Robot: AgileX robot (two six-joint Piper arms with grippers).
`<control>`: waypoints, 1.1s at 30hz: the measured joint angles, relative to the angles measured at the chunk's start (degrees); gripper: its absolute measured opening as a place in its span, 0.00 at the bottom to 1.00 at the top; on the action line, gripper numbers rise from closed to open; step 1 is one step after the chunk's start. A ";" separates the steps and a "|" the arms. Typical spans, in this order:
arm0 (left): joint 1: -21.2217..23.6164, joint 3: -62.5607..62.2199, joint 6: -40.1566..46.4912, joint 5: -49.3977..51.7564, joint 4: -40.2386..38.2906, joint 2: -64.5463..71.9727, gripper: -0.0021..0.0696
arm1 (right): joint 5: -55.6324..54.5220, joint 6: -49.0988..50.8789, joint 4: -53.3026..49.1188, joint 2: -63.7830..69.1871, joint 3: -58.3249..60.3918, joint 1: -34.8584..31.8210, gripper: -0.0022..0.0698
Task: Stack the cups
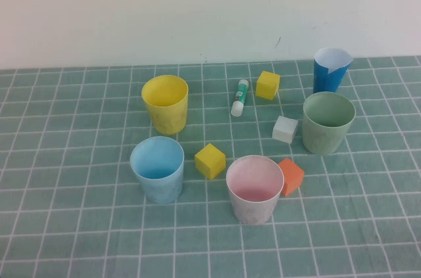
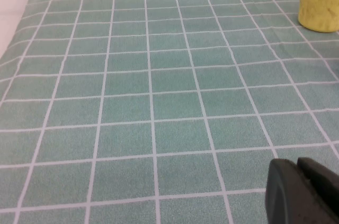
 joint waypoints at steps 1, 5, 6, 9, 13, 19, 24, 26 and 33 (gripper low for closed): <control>0.00 0.00 0.00 0.00 0.00 0.00 0.03 | 0.00 0.00 0.00 0.00 0.00 0.00 0.03; 0.00 0.00 0.11 0.00 0.00 0.00 0.03 | 0.00 0.00 0.00 0.00 0.00 0.00 0.03; 0.00 0.00 0.11 0.00 0.00 0.00 0.03 | 0.00 0.00 0.00 0.00 0.00 0.00 0.03; 0.00 0.00 0.11 0.00 0.00 0.00 0.03 | 0.00 0.00 0.00 0.00 0.00 0.00 0.03; 0.00 0.00 0.11 0.00 0.00 0.00 0.03 | 0.00 0.00 0.00 0.00 0.00 0.00 0.03; 0.00 0.00 0.11 0.00 0.00 0.00 0.03 | 0.00 0.00 0.00 0.00 0.00 0.00 0.03; 0.00 0.00 0.11 0.00 0.00 0.00 0.03 | 0.00 0.00 -0.09 0.00 0.00 0.00 0.03; 0.00 0.00 0.11 0.00 0.00 0.00 0.03 | 0.00 -1.52 -1.59 0.00 0.00 0.00 0.03; 0.00 0.00 0.11 0.10 0.00 0.00 0.03 | 0.00 -3.36 -3.85 0.00 0.00 0.00 0.03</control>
